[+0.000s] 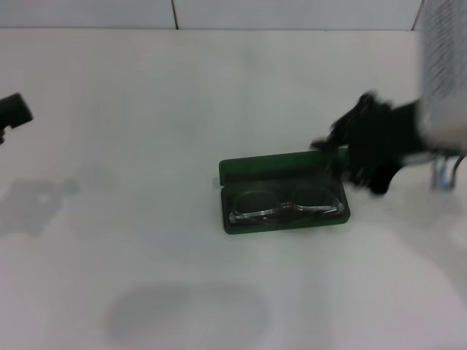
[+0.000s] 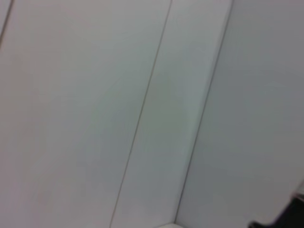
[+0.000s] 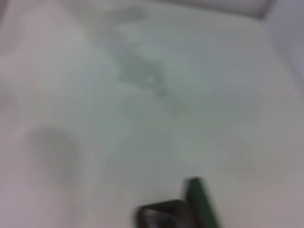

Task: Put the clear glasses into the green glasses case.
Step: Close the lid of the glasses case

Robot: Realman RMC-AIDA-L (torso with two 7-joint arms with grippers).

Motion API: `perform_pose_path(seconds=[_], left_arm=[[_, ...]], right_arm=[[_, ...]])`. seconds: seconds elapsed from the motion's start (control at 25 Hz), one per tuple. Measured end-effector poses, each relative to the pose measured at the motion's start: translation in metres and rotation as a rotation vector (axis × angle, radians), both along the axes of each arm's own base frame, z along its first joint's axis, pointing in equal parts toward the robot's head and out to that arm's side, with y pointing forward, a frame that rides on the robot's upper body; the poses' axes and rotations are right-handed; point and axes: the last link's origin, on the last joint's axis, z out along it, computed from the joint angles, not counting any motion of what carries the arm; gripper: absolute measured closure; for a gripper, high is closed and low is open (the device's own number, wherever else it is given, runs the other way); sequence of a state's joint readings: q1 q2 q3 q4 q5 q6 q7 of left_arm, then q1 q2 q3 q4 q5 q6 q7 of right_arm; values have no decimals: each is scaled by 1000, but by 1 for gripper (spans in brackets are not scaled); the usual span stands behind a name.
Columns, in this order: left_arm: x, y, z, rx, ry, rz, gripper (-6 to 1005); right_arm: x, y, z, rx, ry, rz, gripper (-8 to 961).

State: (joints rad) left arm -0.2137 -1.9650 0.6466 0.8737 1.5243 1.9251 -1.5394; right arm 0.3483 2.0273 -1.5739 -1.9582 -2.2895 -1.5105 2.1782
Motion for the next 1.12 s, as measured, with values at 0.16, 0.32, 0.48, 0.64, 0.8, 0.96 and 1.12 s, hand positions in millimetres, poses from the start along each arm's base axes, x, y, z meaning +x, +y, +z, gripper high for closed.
perform_pose_path(seconds=[0.16, 0.32, 0.48, 0.64, 0.8, 0.96, 1.12], left_arm=[[14, 15, -3, -18, -3, -47, 952], [24, 25, -7, -33, -10, -79, 952], [22, 23, -6, -46, -18, -59, 952], [21, 22, -8, -51, -24, -51, 951], [17, 16, -12, -51, -28, -39, 951], [14, 12, -15, -55, -26, -28, 951], [14, 11, -18, -64, -21, -30, 951]], right_arm=[[23, 22, 28, 79, 82, -77, 786], [50, 47, 31, 72, 164, -114, 789], [58, 68, 29, 38, 263, -116, 794], [69, 81, 32, -1, 331, -161, 797], [73, 92, 30, -81, 378, -209, 764], [70, 102, 20, -118, 393, -223, 720], [63, 107, 4, -138, 393, -221, 675]])
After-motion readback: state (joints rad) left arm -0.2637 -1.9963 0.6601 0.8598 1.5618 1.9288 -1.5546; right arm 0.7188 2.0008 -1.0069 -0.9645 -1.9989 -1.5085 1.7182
